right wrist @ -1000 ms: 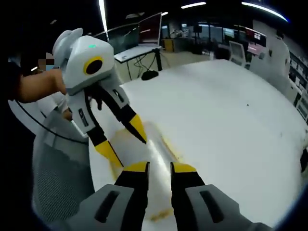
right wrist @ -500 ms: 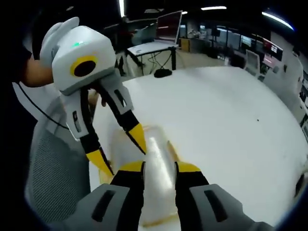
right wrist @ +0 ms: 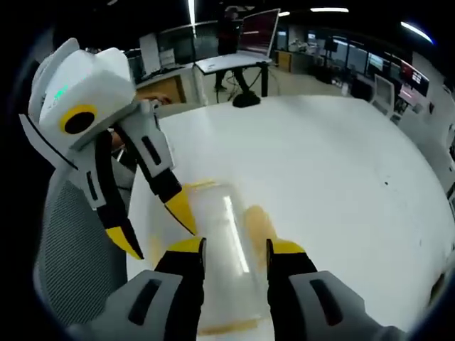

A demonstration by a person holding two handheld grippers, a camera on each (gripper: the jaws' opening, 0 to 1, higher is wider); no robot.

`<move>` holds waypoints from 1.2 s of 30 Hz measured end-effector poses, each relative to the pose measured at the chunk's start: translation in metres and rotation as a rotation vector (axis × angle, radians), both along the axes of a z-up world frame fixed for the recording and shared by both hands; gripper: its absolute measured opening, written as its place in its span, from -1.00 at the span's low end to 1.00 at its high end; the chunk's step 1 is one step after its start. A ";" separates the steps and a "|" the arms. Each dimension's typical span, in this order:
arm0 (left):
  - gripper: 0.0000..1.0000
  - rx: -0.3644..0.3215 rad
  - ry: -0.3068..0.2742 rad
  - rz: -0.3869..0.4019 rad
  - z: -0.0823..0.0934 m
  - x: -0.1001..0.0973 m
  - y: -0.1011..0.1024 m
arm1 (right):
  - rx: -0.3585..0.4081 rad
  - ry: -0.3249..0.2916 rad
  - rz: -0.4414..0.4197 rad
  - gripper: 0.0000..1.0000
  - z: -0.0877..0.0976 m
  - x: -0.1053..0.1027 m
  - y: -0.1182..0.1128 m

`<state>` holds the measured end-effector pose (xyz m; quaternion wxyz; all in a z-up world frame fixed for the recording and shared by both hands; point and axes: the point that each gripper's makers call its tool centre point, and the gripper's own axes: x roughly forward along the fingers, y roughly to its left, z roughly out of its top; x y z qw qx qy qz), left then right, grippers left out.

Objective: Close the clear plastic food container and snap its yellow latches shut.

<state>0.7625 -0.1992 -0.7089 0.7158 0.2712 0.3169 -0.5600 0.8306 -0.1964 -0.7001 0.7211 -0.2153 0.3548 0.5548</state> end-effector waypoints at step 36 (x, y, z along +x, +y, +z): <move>-0.27 0.083 -0.269 -0.114 -0.008 0.001 -0.001 | -0.141 0.181 0.206 -0.40 -0.018 -0.004 0.007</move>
